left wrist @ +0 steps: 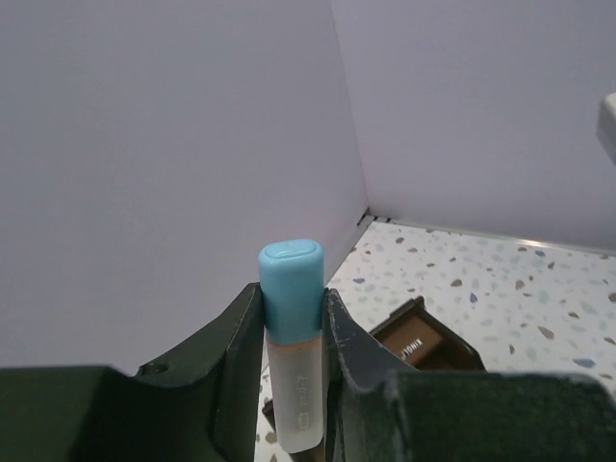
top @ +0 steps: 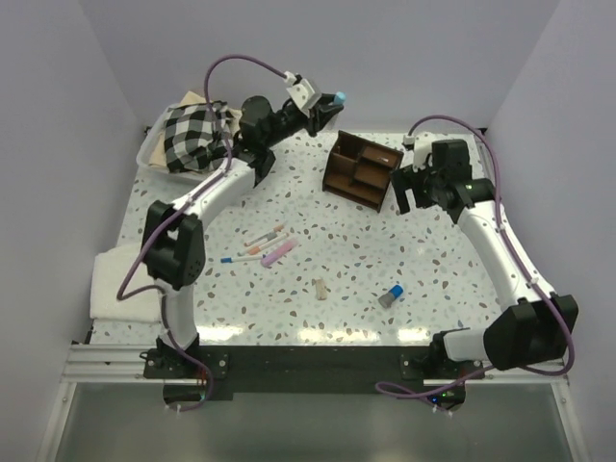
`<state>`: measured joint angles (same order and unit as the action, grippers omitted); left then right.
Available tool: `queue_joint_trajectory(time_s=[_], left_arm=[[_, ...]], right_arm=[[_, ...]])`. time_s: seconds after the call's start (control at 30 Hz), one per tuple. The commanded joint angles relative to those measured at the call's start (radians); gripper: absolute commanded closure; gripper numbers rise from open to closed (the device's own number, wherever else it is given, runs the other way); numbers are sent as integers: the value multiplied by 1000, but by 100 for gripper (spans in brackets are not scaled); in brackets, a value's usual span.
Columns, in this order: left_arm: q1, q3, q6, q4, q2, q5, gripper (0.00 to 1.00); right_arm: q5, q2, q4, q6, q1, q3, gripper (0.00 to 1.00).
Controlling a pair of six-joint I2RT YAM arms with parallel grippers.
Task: Sort the stationery into containers
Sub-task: Pick up the stationery from the center of the board, then place the stationery in the storage box.
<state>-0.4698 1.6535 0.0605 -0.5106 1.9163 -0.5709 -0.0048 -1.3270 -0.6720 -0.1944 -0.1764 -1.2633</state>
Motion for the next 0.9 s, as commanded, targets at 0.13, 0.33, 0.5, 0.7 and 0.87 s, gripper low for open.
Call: queue_joint_trajectory(time_s=[0.13, 0.33, 0.5, 0.7, 0.87], left_arm=[[0, 155, -100, -356, 263, 69, 100], [17, 179, -172, -381, 342, 60, 100], [13, 284, -228, -352, 435, 49, 100], [3, 397, -240, -302, 538, 43, 100], [-9, 428, -252, -281, 575, 65, 100]], right_arm=[[111, -92, 26, -33, 3, -134, 4], [124, -143, -4, -42, 3, -199, 4], [141, -161, -1, -53, 2, -197, 3], [150, -167, -6, -60, 3, -194, 3], [147, -176, -8, -79, 3, -212, 3]])
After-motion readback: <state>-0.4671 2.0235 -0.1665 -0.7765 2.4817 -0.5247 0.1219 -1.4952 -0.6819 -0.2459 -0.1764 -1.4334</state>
